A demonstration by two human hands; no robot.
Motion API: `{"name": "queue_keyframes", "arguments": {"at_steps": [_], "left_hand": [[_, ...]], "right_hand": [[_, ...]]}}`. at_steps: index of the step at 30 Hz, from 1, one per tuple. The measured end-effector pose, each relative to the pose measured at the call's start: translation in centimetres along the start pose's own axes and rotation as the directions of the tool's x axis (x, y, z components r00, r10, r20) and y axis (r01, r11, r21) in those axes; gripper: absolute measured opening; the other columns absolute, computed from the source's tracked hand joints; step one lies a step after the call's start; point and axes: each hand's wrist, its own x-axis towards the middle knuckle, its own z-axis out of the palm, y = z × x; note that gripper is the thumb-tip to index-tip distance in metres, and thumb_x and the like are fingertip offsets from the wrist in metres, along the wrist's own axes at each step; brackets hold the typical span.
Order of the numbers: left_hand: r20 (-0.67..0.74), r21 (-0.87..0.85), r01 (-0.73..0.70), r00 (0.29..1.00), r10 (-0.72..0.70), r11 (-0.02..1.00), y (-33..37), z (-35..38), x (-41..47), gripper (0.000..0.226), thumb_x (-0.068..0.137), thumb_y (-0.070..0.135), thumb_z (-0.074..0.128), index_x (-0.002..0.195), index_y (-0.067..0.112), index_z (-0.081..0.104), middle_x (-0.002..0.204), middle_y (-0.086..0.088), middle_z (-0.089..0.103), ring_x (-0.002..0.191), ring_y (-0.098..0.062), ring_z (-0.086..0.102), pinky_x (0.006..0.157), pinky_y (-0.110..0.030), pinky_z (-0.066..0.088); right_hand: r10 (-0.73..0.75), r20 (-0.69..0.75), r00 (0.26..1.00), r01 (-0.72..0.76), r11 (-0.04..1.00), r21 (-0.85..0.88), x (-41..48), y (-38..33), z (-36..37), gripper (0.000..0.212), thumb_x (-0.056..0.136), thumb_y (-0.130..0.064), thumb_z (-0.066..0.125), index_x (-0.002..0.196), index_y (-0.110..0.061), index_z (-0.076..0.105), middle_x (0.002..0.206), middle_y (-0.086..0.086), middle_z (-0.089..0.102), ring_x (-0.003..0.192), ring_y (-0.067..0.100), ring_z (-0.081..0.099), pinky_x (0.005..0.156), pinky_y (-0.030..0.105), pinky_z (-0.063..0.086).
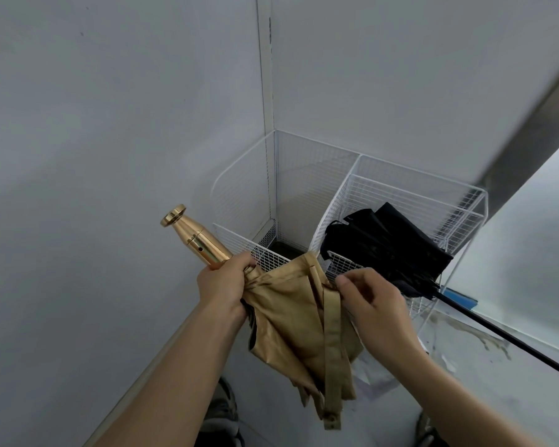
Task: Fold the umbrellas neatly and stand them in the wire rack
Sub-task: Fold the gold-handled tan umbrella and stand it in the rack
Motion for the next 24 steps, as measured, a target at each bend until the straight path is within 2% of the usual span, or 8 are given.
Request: {"name": "queue_keyframes", "arguments": {"at_steps": [4,7,12,16,18,20,22,24], "left_hand": [[-0.037,0.001,-0.025,0.999,0.025,1.000,0.1,-0.1,0.0,0.018,0.074,-0.008,0.067,0.068,0.004,0.055,0.066,-0.014,0.058,0.055,-0.023,0.059,0.061,-0.035,0.053],[-0.013,0.064,-0.068,0.998,0.069,0.996,0.2,0.0,-0.2,0.015,0.074,-0.007,0.067,0.074,0.003,0.056,0.064,-0.014,0.057,0.052,-0.022,0.058,0.053,-0.030,0.052],[0.193,0.164,-0.156,0.974,0.123,0.974,0.8,-0.3,-0.9,0.010,0.074,-0.010,0.062,0.074,0.000,0.059,0.060,-0.014,0.056,0.048,-0.018,0.053,0.048,-0.025,0.048],[0.255,0.191,-0.175,0.959,0.123,0.966,1.0,-0.5,-1.1,0.014,0.075,-0.008,0.062,0.063,-0.002,0.059,0.054,-0.010,0.059,0.047,-0.016,0.055,0.049,-0.024,0.049],[0.239,0.177,-0.162,0.964,0.118,0.971,1.0,-0.5,-0.9,0.015,0.076,-0.008,0.063,0.063,-0.002,0.060,0.052,-0.009,0.060,0.046,-0.016,0.055,0.048,-0.023,0.049],[0.206,0.149,-0.132,0.974,0.100,0.980,1.2,-0.6,-0.7,0.013,0.076,-0.007,0.063,0.064,-0.002,0.061,0.053,-0.009,0.060,0.046,-0.017,0.056,0.048,-0.023,0.050],[0.174,0.115,-0.096,0.982,0.075,0.989,1.3,-0.7,-0.5,0.007,0.074,-0.006,0.065,0.068,-0.003,0.062,0.056,-0.011,0.061,0.047,-0.018,0.057,0.048,-0.023,0.051],[0.153,0.093,-0.080,0.986,0.065,0.992,1.4,-1.0,-0.1,0.005,0.071,-0.003,0.067,0.075,-0.003,0.064,0.066,-0.015,0.062,0.053,-0.020,0.059,0.053,-0.026,0.052]], "right_hand": [[0.172,0.284,0.943,-0.257,0.920,0.296,-0.2,-1.3,-0.5,0.033,0.094,-0.043,0.056,0.101,-0.013,0.069,0.074,0.011,0.073,0.063,0.019,0.067,0.060,0.029,0.054],[0.229,0.355,0.906,-0.367,0.843,0.393,0.1,-1.1,-0.6,0.025,0.091,-0.017,0.068,0.115,-0.011,0.065,0.078,0.007,0.075,0.066,0.017,0.071,0.061,0.027,0.055],[0.338,0.471,0.815,-0.572,0.340,0.747,2.1,-1.0,-2.4,0.026,0.096,-0.005,0.051,0.119,-0.012,0.063,0.075,0.005,0.068,0.054,0.011,0.062,0.052,0.024,0.055],[0.327,0.469,0.820,-0.545,0.200,0.814,2.8,-0.4,-3.1,0.030,0.099,-0.006,0.049,0.126,-0.012,0.059,0.106,0.016,0.073,0.065,0.012,0.070,0.051,0.020,0.056],[0.317,0.456,0.832,-0.532,0.218,0.818,2.8,-0.3,-3.0,0.030,0.099,-0.011,0.051,0.128,-0.012,0.057,0.114,0.018,0.072,0.082,0.019,0.074,0.064,0.026,0.060],[0.301,0.425,0.854,-0.512,0.334,0.791,2.7,-0.1,-2.7,0.030,0.098,-0.016,0.054,0.128,-0.014,0.057,0.116,0.017,0.071,0.098,0.025,0.073,0.084,0.037,0.057],[0.299,0.349,0.888,-0.459,0.584,0.669,2.6,0.1,-2.4,0.033,0.096,-0.016,0.060,0.129,-0.018,0.058,0.117,0.011,0.072,0.103,0.025,0.072,0.093,0.044,0.054],[0.285,0.217,0.934,-0.351,0.849,0.396,2.3,0.3,-1.9,0.042,0.092,-0.017,0.067,0.132,-0.023,0.057,0.120,0.002,0.068,0.104,0.018,0.069,0.090,0.038,0.054]]}}
